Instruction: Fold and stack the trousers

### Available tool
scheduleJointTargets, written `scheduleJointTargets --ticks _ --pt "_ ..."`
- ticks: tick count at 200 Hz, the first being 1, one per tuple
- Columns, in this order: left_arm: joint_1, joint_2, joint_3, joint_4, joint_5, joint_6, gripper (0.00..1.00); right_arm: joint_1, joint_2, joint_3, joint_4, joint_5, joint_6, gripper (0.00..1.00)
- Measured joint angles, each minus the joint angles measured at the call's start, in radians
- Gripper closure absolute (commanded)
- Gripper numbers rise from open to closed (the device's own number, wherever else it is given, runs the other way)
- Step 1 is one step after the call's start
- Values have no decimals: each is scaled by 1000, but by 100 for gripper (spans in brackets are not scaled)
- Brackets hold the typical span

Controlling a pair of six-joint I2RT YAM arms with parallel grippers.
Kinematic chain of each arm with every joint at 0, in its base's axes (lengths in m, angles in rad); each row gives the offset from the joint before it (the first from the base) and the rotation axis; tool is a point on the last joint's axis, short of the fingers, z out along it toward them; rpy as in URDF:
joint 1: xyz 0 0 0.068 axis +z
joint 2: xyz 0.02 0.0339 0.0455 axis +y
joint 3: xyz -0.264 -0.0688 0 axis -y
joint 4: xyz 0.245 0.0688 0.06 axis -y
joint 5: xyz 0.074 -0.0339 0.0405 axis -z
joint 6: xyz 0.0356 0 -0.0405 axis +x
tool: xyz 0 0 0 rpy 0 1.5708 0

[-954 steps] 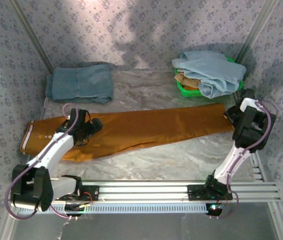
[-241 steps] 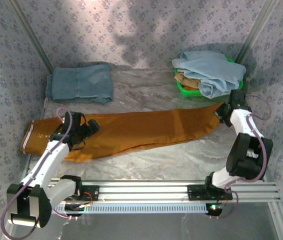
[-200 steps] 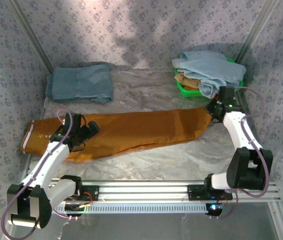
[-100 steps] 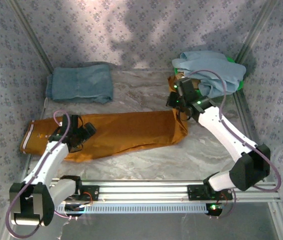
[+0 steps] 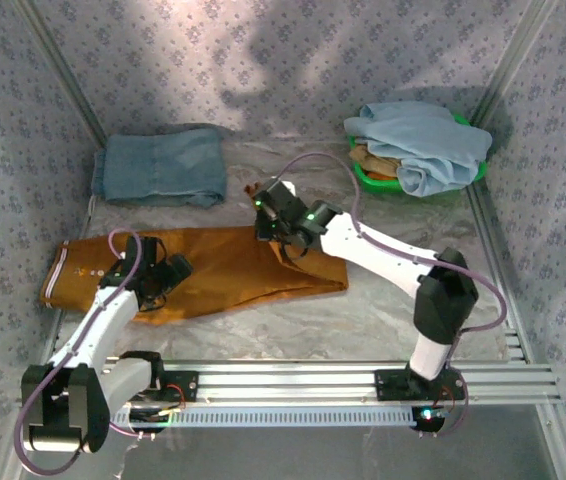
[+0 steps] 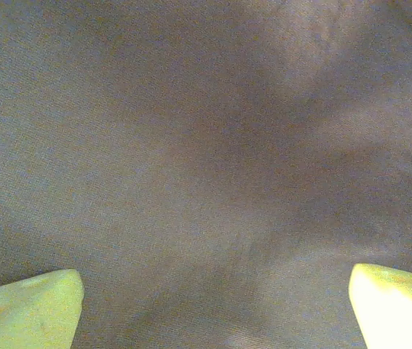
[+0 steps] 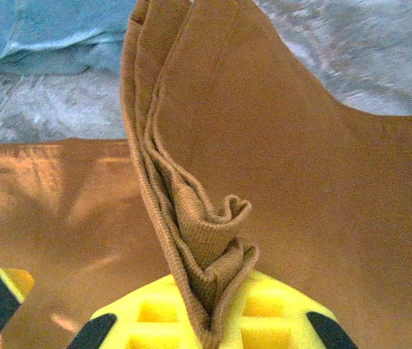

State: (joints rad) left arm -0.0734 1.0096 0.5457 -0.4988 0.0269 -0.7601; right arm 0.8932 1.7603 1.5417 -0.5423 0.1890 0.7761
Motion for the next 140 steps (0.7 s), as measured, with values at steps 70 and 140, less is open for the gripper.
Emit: scheduleJointTargets --ticks 70,140 --pt "15 -23 -26 9 14 0 6 69 203 150 -8 -32 52 100" --pt "45 -28 -32 14 32 1 6 140 319 206 -14 -77 100 100"
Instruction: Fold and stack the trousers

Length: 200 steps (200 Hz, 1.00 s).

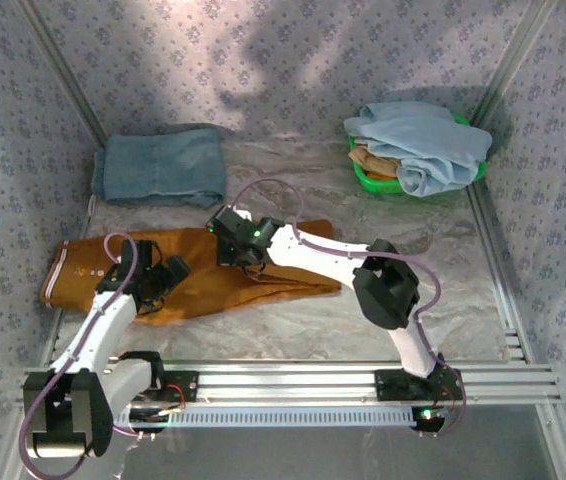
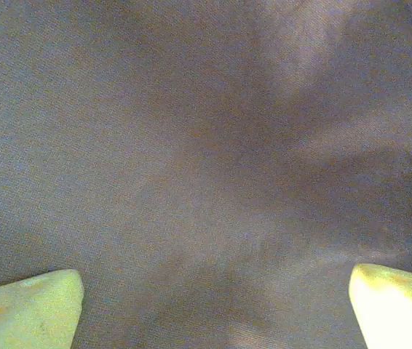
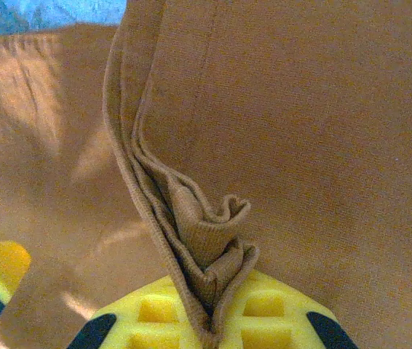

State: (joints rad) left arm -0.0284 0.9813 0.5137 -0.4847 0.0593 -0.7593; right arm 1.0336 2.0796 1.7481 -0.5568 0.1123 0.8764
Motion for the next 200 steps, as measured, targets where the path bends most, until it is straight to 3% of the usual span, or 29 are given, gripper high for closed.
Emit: scheduleJointTargets --ticks 25,50,77,114,140,163,200 --pt "12 0 -18 17 9 -1 6 14 35 49 -3 -19 13 100" --pt "29 -8 -33 15 19 -8 6 17 80 112 -6 -58 34 54" --pt "57 -55 -33 2 26 -9 5 14 84 101 11 -127 27 41" --pt "83 -122 -19 -46 29 -8 7 -20 -84 -93 33 -158 -11 37" --pt "70 -107 37 -62 34 -6 11 -109 -275 -220 16 -140 -75 37" --pt "-13 -45 108 -55 29 -8 13 -250 -385 -293 -14 -138 -153 38" --pt "-192 113 203 -15 18 -8 14 -455 -434 -458 -53 -151 -276 38"
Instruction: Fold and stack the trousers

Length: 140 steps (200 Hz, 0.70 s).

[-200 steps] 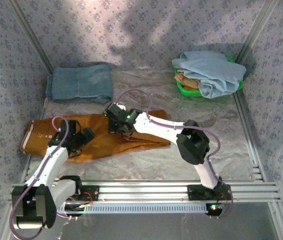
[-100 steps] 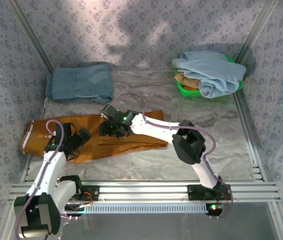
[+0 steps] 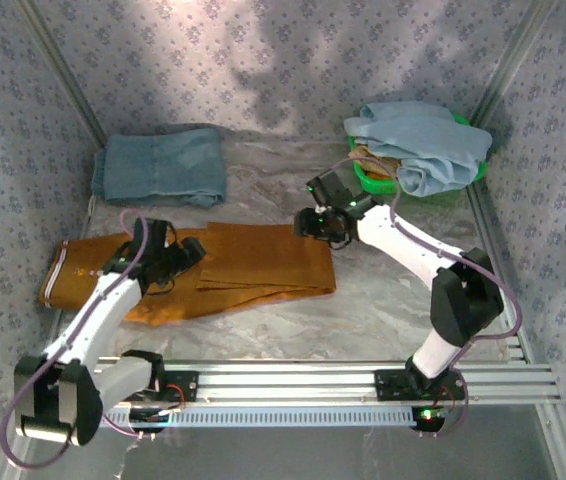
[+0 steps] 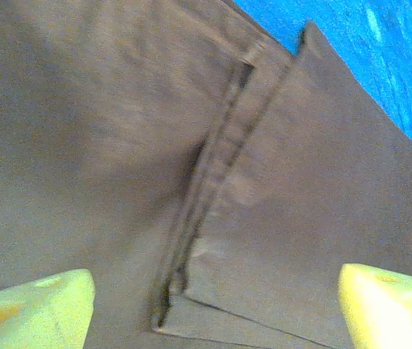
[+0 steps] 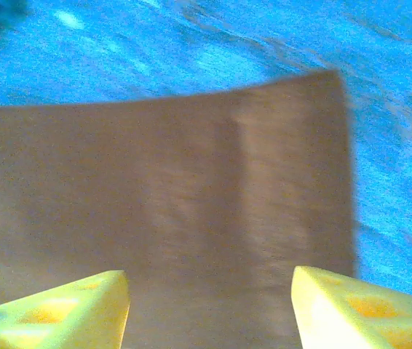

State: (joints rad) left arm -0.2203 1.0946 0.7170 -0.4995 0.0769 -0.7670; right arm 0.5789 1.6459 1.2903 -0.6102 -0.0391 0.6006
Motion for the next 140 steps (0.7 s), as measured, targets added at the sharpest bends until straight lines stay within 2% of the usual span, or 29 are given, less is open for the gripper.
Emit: scheduleJointTargets --ticks 33,64,99,140 --pt "-98 131 48 37 -8 2 16 -119 -10 -131 -7 -69 -77 38" --pt "-143 247 58 71 -11 15 19 -205 -7 -198 12 -167 -124 38" --pt "-146 343 58 104 -3 20 21 -216 46 -204 67 -258 -156 40" --pt "-146 357 23 139 -4 24 20 -222 140 -232 116 -298 -153 45"
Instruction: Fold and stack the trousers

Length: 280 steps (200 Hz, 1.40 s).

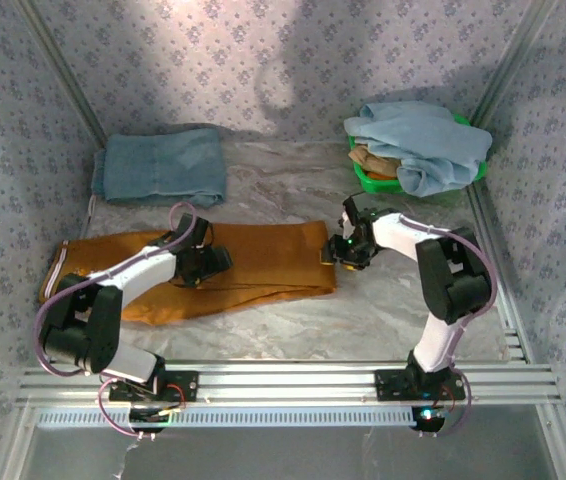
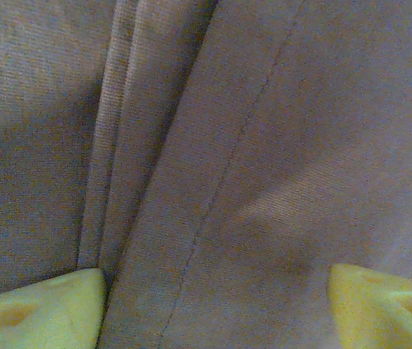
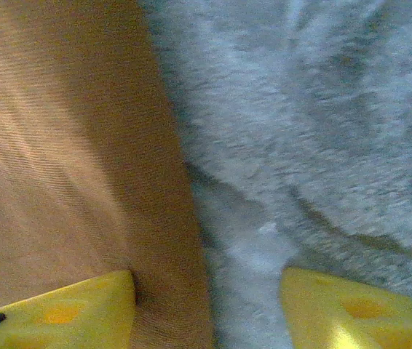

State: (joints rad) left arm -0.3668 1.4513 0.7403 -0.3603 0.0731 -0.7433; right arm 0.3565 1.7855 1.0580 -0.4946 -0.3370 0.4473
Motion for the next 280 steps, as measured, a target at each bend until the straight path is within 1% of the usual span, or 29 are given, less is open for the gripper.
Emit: scheduleJointTargets --ticks 10,44,79,92,125,141,161,168,184,218,234,251,267,280 --pt "0 0 -13 7 -4 1 21 -7 -3 -1 5 -19 4 45" --pt "0 -10 -39 39 -11 2 21 -8 -7 -13 17 -20 4 48" --pt "0 -15 -52 59 -15 -1 21 -19 -32 -62 82 -66 4 50" --pt "0 -23 -60 68 -15 -2 21 -27 -34 -74 102 -90 4 53" --pt "0 -33 -70 77 -15 -1 21 -23 -20 -98 164 -179 13 64" --pt "0 -36 -72 77 -15 -1 21 -11 -11 -111 195 -237 19 64" --pt "0 -39 -74 78 -15 -1 20 -2 -9 -115 210 -258 20 65" --pt "0 -40 -74 77 -16 -1 21 7 -6 -116 211 -267 20 67" --pt "1 -47 -78 74 -19 -1 21 19 -6 -123 208 -282 31 76" --pt "7 -65 -90 72 -18 0 18 18 -13 -125 191 -288 47 100" --pt "7 -81 -90 57 -18 2 12 16 -31 -125 170 -283 49 100" --pt "12 -124 -89 13 -26 8 6 11 -69 -125 124 -249 50 100" --pt "20 -180 -80 -37 -45 12 4 -8 -119 -125 61 -201 53 100" --pt "35 -232 -61 -79 -67 12 4 -32 -166 -125 -7 -128 52 100"
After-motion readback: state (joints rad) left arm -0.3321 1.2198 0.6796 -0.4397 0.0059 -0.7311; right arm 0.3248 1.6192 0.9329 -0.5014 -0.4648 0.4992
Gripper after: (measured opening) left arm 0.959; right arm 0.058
